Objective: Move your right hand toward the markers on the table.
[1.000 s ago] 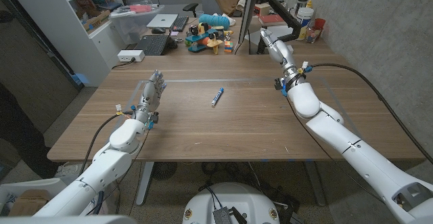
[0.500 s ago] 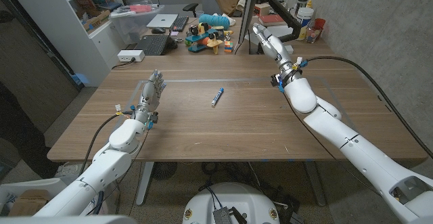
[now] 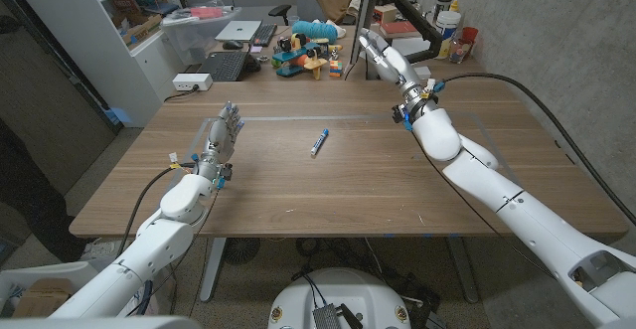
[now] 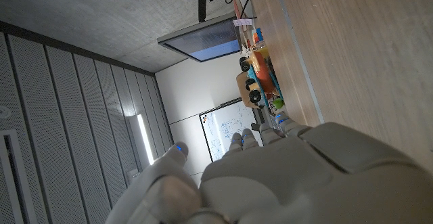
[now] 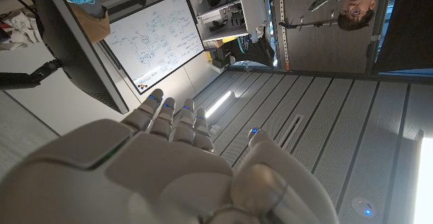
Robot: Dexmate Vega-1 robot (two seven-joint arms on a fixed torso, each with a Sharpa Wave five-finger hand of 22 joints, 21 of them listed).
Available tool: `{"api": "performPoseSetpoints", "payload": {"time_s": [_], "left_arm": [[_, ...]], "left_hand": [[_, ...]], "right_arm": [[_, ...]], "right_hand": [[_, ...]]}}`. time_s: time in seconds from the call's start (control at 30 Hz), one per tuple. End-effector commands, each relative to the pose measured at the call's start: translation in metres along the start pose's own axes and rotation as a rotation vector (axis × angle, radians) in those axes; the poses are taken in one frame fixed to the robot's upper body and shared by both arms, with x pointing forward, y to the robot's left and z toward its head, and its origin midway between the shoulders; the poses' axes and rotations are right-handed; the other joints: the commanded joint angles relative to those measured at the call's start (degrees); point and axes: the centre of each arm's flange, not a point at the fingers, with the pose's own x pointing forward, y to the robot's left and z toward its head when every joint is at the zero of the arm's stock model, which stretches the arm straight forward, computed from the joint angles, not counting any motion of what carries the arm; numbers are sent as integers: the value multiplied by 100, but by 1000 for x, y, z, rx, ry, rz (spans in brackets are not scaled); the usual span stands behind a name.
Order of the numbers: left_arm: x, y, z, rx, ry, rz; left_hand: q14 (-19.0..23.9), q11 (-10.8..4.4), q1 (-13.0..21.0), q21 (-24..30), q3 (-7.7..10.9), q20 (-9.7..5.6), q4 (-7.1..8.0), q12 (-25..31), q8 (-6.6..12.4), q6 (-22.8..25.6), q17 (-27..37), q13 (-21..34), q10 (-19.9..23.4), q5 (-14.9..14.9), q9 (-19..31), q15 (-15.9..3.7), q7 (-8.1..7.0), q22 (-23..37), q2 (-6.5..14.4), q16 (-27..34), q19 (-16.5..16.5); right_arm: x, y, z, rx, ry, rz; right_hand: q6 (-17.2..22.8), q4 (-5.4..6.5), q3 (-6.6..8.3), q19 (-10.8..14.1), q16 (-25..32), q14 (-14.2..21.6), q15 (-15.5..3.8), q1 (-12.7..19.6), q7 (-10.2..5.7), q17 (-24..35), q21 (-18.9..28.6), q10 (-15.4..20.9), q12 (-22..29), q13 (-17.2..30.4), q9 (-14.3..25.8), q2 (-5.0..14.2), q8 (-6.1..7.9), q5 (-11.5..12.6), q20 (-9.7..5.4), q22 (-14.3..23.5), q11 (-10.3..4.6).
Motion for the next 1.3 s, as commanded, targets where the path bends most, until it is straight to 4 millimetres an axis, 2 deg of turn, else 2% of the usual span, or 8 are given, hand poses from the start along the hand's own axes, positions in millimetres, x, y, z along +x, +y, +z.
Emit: {"api": "performPoseSetpoints", "payload": {"time_s": [0.03, 0.77, 1.3], "left_arm": [[2, 1, 0, 7, 0, -8], [5, 6, -1, 8, 3, -20], [5, 6, 1, 14, 3, -13]], "left_hand": [[-654, 24, -8, 33, -18, -142, -3, 3, 11, -560, 21, 19, -636, 38, 9, 40, 21, 30, 499, 6, -3], [-652, 18, -11, 31, -37, -134, -2, 3, 7, -560, 21, 19, -636, 39, 9, 36, 21, 30, 496, 7, -18], [-651, 19, -14, 33, -50, -127, 0, 5, 6, -558, 21, 19, -634, 40, 9, 30, 23, 31, 498, 8, -18]], "right_arm": [[12, 10, 14, -55, -40, 54], [45, 34, 22, -183, 10, 153], [53, 38, 21, -219, 5, 174]], "right_hand": [[14, -30, -1, 6, 0, -37, -2, 48, -63, 14, -6, -16, -24, 20, 33, 23, -27, -38, -1, 11, -16], [-188, -31, -11, -34, -27, -178, 27, 39, -115, 15, -26, -193, -82, 22, 35, 24, -84, -40, 40, 9, -19], [-172, -56, 1, -23, -13, -184, 27, 72, -136, 11, -23, -194, -72, 22, 35, 39, -61, -39, 26, 8, -13]]}}
